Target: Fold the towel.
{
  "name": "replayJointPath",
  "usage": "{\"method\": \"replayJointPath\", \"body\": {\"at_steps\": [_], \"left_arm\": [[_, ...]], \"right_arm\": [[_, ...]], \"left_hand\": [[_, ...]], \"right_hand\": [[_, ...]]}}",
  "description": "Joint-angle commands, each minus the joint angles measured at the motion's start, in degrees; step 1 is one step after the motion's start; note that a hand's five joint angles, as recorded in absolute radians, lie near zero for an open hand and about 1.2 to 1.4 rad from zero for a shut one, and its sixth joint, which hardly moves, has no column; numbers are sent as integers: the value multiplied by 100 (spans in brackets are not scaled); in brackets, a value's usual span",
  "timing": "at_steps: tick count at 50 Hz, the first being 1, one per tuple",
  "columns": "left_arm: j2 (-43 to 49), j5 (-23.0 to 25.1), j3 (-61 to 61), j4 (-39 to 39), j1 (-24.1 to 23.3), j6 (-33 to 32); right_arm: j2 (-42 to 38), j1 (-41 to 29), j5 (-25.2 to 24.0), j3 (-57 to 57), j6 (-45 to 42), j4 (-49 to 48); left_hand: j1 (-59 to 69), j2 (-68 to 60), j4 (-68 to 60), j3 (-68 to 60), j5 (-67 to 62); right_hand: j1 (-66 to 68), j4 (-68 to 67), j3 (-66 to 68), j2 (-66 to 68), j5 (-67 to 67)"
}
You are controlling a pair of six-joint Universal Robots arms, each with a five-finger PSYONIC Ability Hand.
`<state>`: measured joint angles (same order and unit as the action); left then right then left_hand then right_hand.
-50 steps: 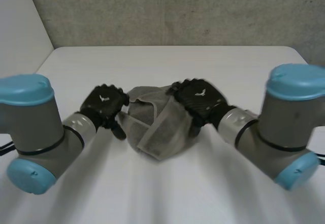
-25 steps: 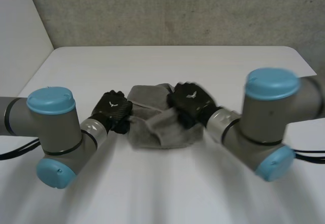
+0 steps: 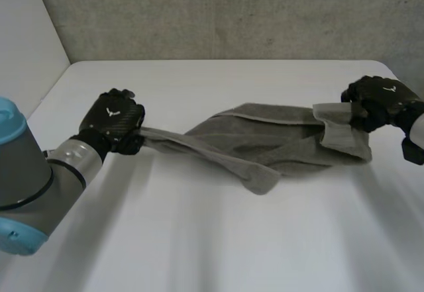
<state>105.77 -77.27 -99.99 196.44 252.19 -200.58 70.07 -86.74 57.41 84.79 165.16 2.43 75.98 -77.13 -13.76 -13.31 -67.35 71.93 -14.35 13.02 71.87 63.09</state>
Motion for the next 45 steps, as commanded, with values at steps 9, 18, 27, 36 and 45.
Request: {"method": "replayJointPath", "body": {"at_steps": [9,18,27,36,45], "left_arm": [[5,248,-565,369,-56,-69],[-336,318,-688,299,365,-17],[-865,872,-811,255,348,282],[-1462,784,-329,106,93,1774],[-1568,354,287,-202,172,2392]], "right_arm": [[182,227,-99,442,-889,1417],[1034,149,-125,714,-881,1585],[1316,-1064,-20,1295,-555,1278],[457,-2373,498,1155,1369,-13],[-607,-2892,1342,706,1562,-479]], "left_hand": [[402,-287,376,331,-265],[402,-287,376,331,-265],[402,-287,376,331,-265],[402,-287,376,331,-265],[402,-287,376,331,-265]], "right_hand": [[-6193,435,-302,-6187,-6309],[-6193,435,-302,-6187,-6309],[-6193,435,-302,-6187,-6309],[-6193,435,-302,-6187,-6309],[-4659,435,-302,-4653,-4775]]}}
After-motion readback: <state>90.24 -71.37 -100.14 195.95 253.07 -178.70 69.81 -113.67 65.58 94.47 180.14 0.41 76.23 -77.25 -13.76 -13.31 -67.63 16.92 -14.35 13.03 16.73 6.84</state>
